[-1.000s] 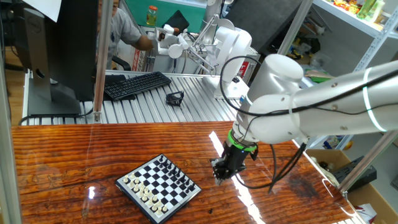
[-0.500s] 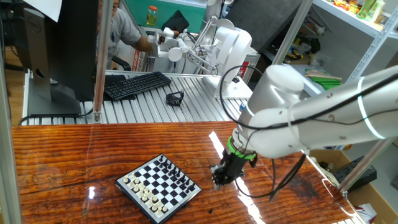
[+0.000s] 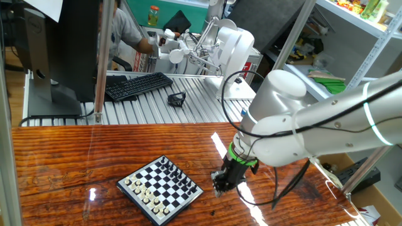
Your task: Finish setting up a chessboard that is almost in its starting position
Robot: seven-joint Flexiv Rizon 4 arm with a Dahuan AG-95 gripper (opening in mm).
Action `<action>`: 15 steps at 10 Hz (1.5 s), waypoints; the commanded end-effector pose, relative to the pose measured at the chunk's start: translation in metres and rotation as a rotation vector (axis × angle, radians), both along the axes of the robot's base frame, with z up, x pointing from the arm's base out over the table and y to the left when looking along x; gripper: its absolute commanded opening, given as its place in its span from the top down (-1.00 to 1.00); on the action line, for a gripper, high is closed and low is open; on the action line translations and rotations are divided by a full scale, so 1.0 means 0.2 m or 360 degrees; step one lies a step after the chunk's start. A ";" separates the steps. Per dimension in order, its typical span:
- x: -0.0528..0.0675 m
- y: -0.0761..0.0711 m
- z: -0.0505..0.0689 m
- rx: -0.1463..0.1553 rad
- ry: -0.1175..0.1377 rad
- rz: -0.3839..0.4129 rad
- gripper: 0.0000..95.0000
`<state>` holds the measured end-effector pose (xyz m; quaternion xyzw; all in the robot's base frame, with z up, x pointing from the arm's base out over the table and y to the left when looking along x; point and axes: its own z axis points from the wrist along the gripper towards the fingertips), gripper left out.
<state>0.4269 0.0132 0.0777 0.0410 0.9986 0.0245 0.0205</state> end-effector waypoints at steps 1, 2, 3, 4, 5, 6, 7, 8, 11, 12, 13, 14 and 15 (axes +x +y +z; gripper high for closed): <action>-0.01 0.00 -0.02 0.0005 -0.0013 0.0004 1.00; -0.01 0.00 -0.03 0.0005 -0.0017 0.0004 1.00; -0.01 0.00 -0.02 0.0006 -0.0015 0.0004 1.00; -0.01 0.00 -0.03 0.0009 -0.0014 0.0014 1.00; -0.02 0.00 -0.03 0.0009 -0.0019 0.0021 1.00; -0.03 0.00 -0.04 0.0008 -0.0025 0.0026 1.00; -0.04 0.00 -0.06 0.0009 -0.0034 0.0024 1.00; -0.05 -0.01 -0.09 0.0011 -0.0049 0.0022 1.00; -0.06 -0.02 -0.13 0.0028 -0.0076 0.0020 1.00; -0.06 -0.03 -0.13 0.0030 -0.0080 0.0019 1.00; -0.06 -0.03 -0.15 0.0032 -0.0086 0.0018 1.00; -0.07 -0.04 -0.16 0.0035 -0.0094 0.0019 1.00; -0.07 -0.04 -0.17 0.0038 -0.0100 0.0019 1.00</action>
